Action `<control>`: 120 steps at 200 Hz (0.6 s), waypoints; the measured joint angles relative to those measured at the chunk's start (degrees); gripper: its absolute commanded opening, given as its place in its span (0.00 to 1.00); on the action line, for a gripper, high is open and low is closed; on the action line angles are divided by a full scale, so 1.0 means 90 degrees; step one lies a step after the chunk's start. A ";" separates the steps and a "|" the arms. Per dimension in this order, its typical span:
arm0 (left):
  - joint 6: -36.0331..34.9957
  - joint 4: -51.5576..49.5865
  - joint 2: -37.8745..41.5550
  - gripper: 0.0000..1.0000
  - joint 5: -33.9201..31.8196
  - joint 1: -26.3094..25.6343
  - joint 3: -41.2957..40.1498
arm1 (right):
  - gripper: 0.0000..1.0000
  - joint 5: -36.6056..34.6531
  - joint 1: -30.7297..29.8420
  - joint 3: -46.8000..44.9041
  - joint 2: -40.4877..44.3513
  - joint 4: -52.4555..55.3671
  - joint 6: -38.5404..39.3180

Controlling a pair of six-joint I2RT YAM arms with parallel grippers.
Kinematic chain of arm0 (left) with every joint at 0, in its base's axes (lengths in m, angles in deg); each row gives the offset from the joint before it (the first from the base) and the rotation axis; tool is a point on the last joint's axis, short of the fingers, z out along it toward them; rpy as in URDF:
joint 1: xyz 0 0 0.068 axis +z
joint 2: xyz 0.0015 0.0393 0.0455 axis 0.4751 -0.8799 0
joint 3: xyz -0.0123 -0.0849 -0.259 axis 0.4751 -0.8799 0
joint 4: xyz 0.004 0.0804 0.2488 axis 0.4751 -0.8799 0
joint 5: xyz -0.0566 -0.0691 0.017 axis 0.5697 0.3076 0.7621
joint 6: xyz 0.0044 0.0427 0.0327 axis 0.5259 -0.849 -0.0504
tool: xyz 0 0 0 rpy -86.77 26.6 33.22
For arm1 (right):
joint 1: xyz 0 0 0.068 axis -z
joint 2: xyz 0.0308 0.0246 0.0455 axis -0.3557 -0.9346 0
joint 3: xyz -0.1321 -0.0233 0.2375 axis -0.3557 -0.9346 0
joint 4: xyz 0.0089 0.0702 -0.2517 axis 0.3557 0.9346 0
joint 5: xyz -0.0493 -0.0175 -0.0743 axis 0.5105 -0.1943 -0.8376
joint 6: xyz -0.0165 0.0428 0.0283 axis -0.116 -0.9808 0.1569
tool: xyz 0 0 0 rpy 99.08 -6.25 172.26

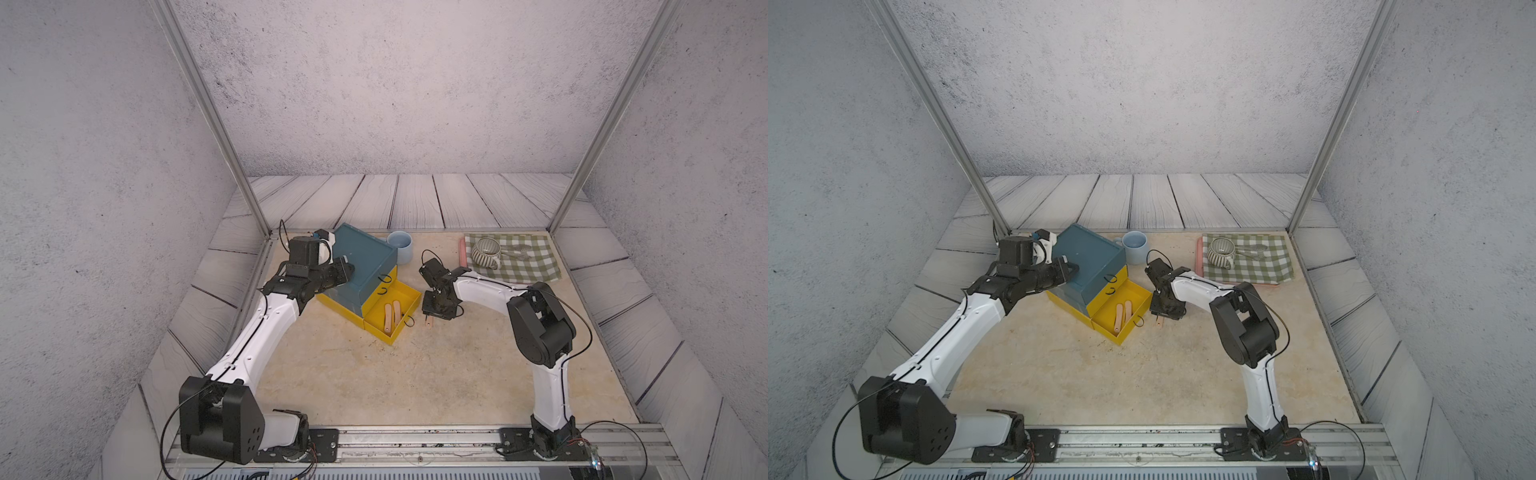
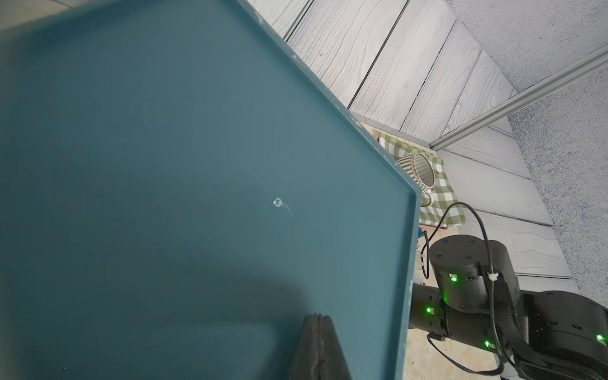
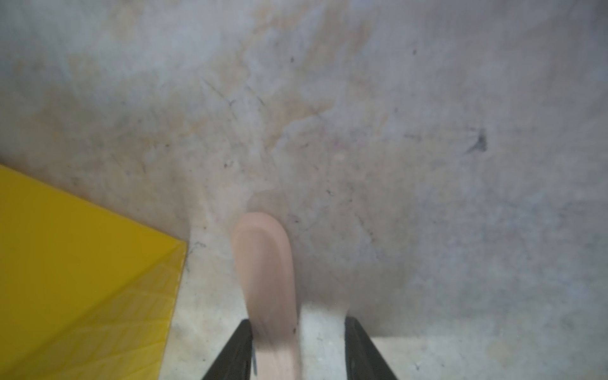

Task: Place the fruit knives into the drawer by color
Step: Pick up the fruit knife from the center of the board.

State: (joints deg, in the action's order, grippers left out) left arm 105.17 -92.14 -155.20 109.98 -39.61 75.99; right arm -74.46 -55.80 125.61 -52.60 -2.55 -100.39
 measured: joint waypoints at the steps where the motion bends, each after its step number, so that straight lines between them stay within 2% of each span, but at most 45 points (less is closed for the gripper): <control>1: -0.0002 0.0000 0.0000 0.00 0.0000 0.0000 0.0000 | 0.46 0.0000 0.0000 -0.0007 0.0002 0.0000 0.0002; 28: 0.0000 0.0000 0.0000 0.00 0.0000 0.0000 0.0000 | 0.40 -0.0010 0.0068 -0.0291 0.0187 -0.0097 0.0056; 120: 0.0000 -0.0007 0.0005 0.00 0.0000 0.0000 0.0000 | 0.40 0.0053 0.0321 -0.0750 0.0491 -0.0209 0.0345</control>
State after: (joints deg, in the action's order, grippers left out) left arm 105.17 -92.20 -155.16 109.98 -39.61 75.99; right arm -73.98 -52.91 118.86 -48.18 -4.43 -97.29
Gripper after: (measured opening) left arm 0.044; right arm 0.398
